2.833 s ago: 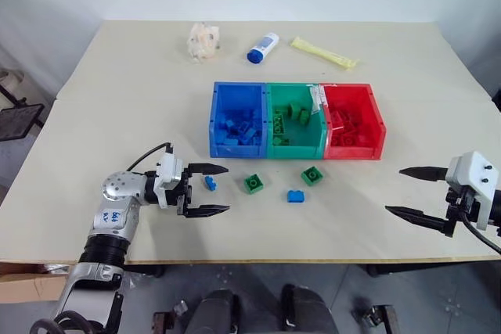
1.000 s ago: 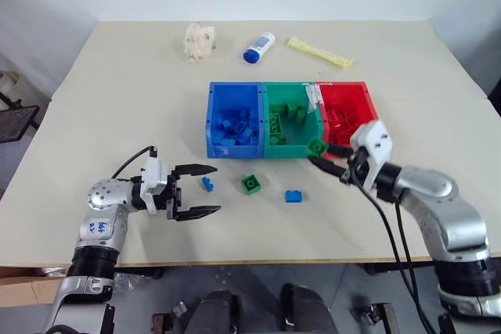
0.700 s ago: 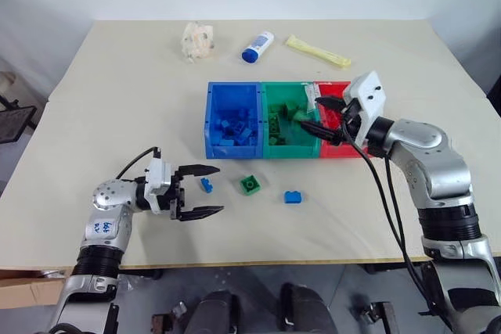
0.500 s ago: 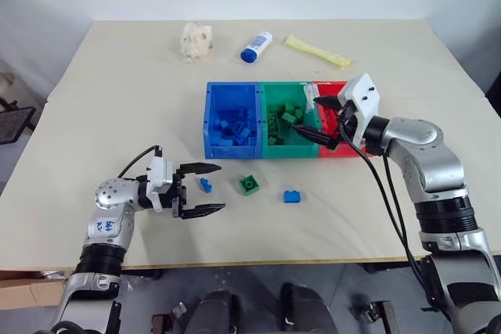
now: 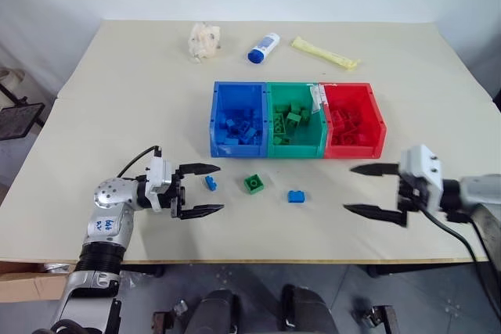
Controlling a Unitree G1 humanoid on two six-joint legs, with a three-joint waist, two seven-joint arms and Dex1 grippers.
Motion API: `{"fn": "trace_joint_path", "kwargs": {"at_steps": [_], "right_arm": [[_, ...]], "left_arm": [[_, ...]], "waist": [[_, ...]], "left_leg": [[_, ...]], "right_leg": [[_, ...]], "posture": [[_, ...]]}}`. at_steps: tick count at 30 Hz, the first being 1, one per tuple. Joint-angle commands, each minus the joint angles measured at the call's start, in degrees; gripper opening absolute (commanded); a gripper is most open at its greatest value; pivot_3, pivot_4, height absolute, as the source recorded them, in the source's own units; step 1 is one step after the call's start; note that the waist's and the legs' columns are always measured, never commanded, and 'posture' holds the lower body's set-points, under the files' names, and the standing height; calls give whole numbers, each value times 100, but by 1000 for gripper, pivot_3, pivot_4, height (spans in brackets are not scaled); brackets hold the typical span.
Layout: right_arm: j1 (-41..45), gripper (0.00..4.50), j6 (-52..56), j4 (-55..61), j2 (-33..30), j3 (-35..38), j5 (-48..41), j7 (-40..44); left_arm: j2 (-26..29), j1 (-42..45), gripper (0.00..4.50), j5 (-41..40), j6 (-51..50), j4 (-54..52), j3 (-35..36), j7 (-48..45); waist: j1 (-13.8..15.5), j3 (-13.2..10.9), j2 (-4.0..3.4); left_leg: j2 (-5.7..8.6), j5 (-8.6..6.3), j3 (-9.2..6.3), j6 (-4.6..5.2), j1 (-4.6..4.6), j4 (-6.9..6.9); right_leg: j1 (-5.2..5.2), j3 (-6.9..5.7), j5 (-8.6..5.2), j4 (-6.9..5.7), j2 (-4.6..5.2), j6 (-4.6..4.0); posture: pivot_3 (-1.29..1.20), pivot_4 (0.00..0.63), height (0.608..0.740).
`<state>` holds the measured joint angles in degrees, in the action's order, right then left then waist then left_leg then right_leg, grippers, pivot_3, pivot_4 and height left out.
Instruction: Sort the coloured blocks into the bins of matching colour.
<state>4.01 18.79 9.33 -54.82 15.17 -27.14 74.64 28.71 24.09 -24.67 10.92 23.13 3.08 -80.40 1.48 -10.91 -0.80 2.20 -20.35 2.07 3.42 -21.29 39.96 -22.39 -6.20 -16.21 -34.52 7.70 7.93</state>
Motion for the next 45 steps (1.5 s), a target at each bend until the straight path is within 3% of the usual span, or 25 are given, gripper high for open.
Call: {"fn": "trace_joint_path", "kwargs": {"at_steps": [1,7,14,18,25,28,37,45], "right_arm": [[-431,4468,-329,-12,-247,605,-119,368],[-401,4468,-207,308,-213,433,-150,224],[530,4468,104,580,258,-830,324,-525],[1171,4468,-13,276,901,-1775,815,-864],[1683,4468,-315,-331,1499,-2445,1275,-1017],[1746,3892,-390,-496,1621,-2572,1455,-1135],[1893,848,-358,-329,1649,-2470,1396,-1128],[2870,857,-50,-296,2042,-2335,982,-1283]], "left_arm": [[71,9,4500,-32,87,-62,76,-63],[77,-84,4500,-52,49,-170,87,-41],[28,-151,4500,-60,4,-350,62,54],[54,-323,4500,-100,-80,-630,72,125],[114,-584,4500,-139,-205,-1017,132,285],[134,-711,4500,-158,-248,-1176,162,367],[214,-929,4500,-211,-280,-1372,215,465],[199,-906,4500,-190,-255,-1324,211,516]], "waist": [[0,0,1],[-22,0,1],[-6,0,1],[-17,-1,2],[-25,0,2],[-23,0,2],[-28,0,1],[-51,0,1]], "left_leg": [[0,0,0,0,0,-1],[-6,-2,-1,-4,1,-2],[-7,-4,-6,-7,0,-1],[4,-3,-13,-6,-5,-1],[4,-3,-11,-5,-5,-1],[-1,-3,-14,-6,-5,-2],[-1,-3,-12,-6,-4,-1],[-3,-3,-12,-6,-4,-2]], "right_leg": [[-1,0,0,1,1,0],[-4,5,0,1,2,0],[-8,7,0,2,34,-3],[-7,1,0,4,39,-2],[-8,-6,0,0,6,-2],[-8,-9,0,-2,-1,-2],[-8,-6,0,-2,-1,-2],[-11,-6,0,-3,-2,-2]], "posture": [[0,150,740],[0,150,740],[0,150,740],[0,150,740],[0,150,740],[0,150,740],[0,150,740],[0,150,740]]}}
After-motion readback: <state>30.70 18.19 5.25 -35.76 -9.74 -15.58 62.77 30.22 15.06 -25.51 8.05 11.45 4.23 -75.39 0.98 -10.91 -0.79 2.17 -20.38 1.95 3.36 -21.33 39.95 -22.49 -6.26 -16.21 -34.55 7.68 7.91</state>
